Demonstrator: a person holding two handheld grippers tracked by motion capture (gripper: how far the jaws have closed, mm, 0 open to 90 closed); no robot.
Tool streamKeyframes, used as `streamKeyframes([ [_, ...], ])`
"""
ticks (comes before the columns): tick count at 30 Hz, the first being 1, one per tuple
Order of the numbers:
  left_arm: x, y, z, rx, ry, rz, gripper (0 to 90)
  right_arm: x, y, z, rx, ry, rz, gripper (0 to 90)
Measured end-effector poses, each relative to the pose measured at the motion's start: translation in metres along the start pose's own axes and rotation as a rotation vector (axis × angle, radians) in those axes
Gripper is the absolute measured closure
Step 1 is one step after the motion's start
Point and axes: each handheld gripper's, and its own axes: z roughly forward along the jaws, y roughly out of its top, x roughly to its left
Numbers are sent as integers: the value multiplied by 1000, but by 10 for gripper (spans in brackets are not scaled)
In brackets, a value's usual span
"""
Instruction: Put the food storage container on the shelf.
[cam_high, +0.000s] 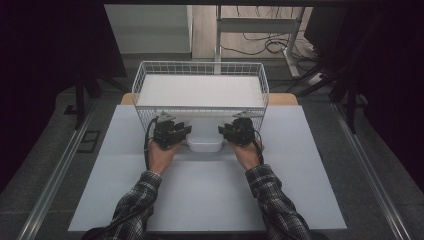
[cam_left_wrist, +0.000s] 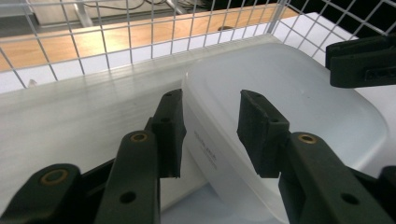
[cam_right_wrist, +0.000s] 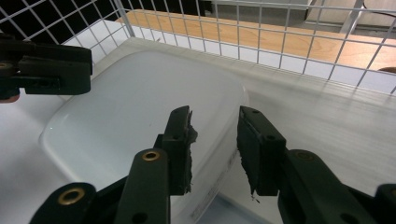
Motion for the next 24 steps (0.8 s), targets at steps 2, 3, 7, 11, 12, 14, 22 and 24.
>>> streamKeyframes([
  [2, -3, 2, -2, -19, -12, -5, 580, 0, 2, 0, 0, -5, -5, 674],
  [3, -4, 3, -4, -20, -11, 5, 566, 1, 2, -2, -3, -5, -8, 684],
  [7, -9, 4, -13, -27, -10, 34, 475, 1, 2, -11, -7, 11, -26, 752],
  [11, -10, 1, -23, -35, -55, 33, 361, 6, -1, -21, -1, 40, -62, 888],
  [12, -11, 0, -25, -35, -63, 32, 333, 9, -2, -24, 0, 47, -79, 890],
  [14, -11, -3, -29, -26, -102, 34, 278, 14, -4, -28, -1, 62, -95, 892],
  [22, -24, -26, -51, -5, -180, 28, 170, 31, -9, -41, -11, 125, -131, 891],
  [24, -26, -32, -57, -10, -180, 26, 153, 34, -11, -42, -10, 138, -136, 889],
])
